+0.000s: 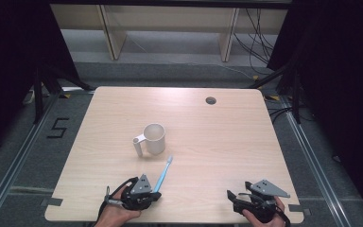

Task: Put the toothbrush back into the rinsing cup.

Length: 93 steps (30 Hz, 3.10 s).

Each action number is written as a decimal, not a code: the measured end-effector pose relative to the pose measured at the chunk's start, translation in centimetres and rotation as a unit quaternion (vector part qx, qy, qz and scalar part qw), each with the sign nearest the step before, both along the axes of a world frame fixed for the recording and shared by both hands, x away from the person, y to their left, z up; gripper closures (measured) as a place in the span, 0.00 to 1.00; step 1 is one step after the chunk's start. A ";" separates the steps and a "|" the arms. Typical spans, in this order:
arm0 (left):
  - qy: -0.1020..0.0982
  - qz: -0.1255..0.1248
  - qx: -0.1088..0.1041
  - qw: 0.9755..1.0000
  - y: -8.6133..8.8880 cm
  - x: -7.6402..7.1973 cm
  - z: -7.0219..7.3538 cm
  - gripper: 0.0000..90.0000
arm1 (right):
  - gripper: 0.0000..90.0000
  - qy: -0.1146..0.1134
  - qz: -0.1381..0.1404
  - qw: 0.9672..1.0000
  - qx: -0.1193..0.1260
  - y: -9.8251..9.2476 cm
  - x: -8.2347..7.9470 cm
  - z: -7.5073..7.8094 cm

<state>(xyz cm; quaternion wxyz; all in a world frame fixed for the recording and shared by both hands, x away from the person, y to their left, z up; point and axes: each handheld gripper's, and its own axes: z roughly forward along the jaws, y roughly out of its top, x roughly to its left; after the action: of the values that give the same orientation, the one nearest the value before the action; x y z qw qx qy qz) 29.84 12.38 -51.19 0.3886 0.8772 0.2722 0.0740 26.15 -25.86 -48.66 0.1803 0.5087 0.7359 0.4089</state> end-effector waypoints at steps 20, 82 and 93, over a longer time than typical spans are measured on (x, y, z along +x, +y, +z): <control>-0.003 0.025 0.030 0.999 2.8 1.5 0.5 0.99 | 0.26 -0.011 0.008 1.000 -0.018 -0.2 0.2 0.0; 0.137 0.022 0.210 0.968 -2.6 8.8 3.1 0.77 | 0.27 -0.010 0.010 1.000 -0.011 -0.3 0.3 -0.1; 0.143 0.013 0.243 0.959 -3.5 9.2 3.2 0.82 | 0.27 -0.005 0.014 1.000 -0.003 -0.2 0.3 -0.1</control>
<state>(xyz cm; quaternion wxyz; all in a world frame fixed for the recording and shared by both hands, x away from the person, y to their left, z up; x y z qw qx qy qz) 39.04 8.84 -47.99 0.1199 0.9429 0.3102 0.0170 26.46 -26.07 -48.76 0.1796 0.4963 0.7430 0.4117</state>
